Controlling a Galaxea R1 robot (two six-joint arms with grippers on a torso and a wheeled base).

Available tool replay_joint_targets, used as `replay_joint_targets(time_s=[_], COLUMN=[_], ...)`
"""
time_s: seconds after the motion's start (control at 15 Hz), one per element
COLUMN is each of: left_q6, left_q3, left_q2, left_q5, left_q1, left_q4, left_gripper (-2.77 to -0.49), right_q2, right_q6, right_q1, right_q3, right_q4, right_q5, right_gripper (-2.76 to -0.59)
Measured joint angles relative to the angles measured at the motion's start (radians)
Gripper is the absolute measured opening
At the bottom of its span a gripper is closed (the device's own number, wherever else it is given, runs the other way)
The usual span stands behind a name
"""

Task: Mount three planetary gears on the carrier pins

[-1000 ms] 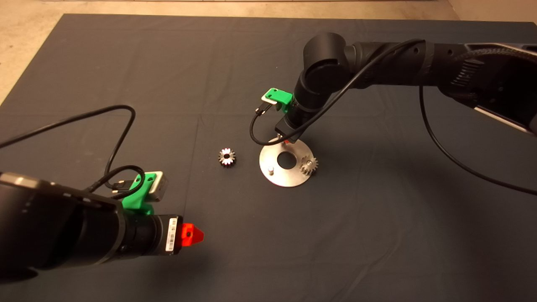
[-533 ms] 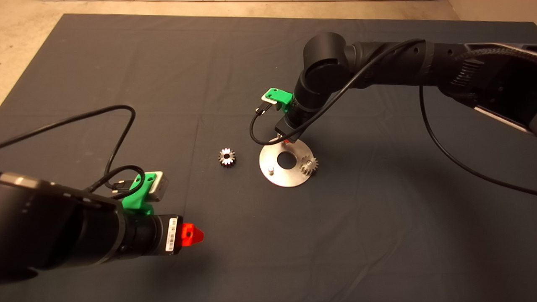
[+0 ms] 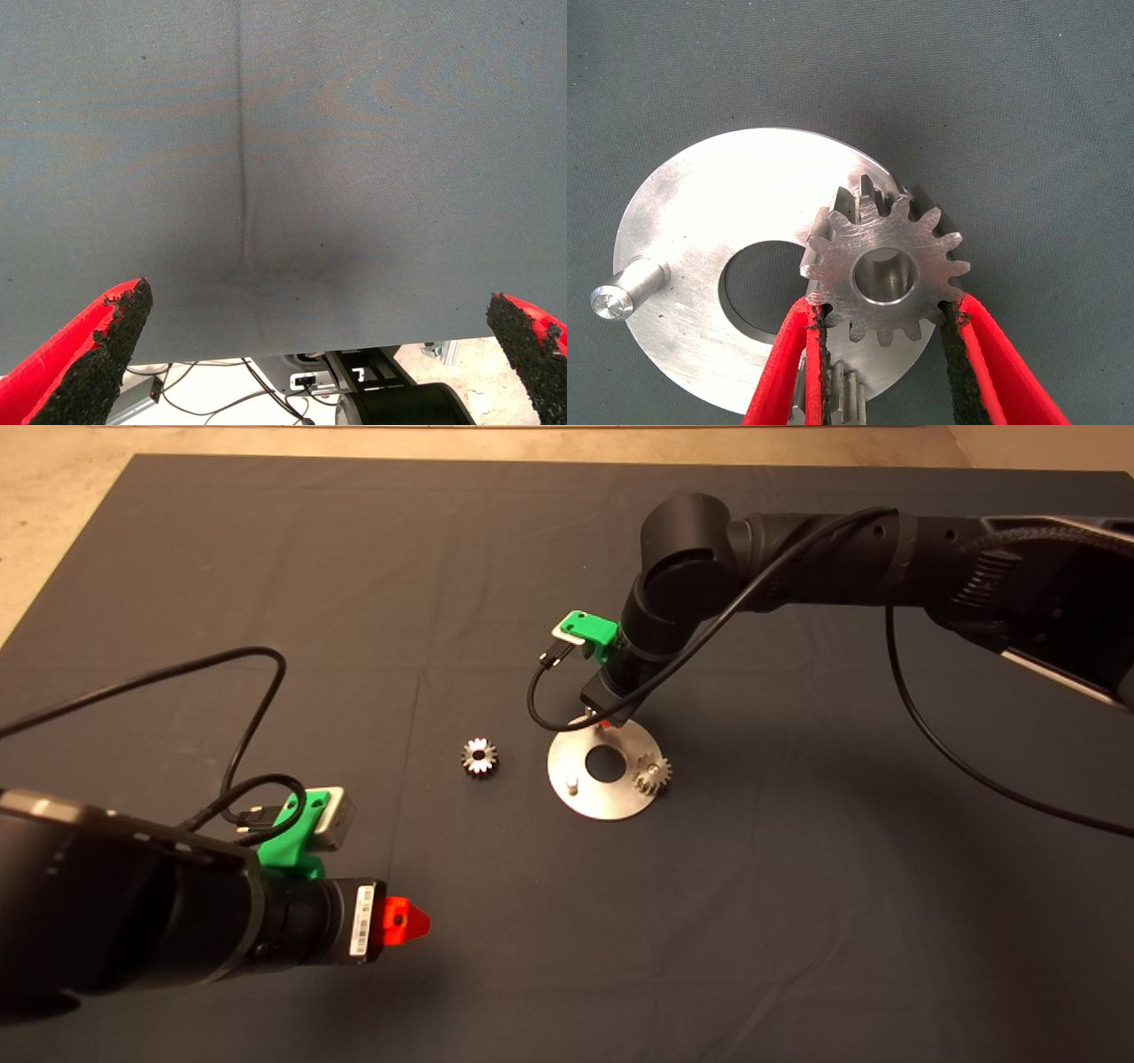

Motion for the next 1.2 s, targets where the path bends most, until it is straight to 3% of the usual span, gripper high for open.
replay_joint_targets(time_s=[0.53, 0.6, 0.67, 1.2], left_q6=[0.0, 0.0, 0.0, 0.0], left_q3=[0.0, 0.0, 0.0, 0.0], left_q2=[0.0, 0.0, 0.0, 0.0], left_q5=[0.0, 0.0, 0.0, 0.0], left_q1=[0.0, 0.0, 0.0, 0.0], left_q4=[0.0, 0.0, 0.0, 0.0], left_gripper=[-0.51, -0.51, -0.51, -0.51], right_q2=[0.0, 0.0, 0.0, 0.0], right_q6=[0.0, 0.0, 0.0, 0.0], right_q1=[0.0, 0.0, -0.001, -0.003], right_q3=[0.0, 0.0, -0.004, -0.008], right_q4=[0.0, 0.0, 0.0, 0.0], right_q5=[0.001, 0.007, 0.026, 0.03], right_gripper=[-2.7, -2.7, -2.7, -2.7])
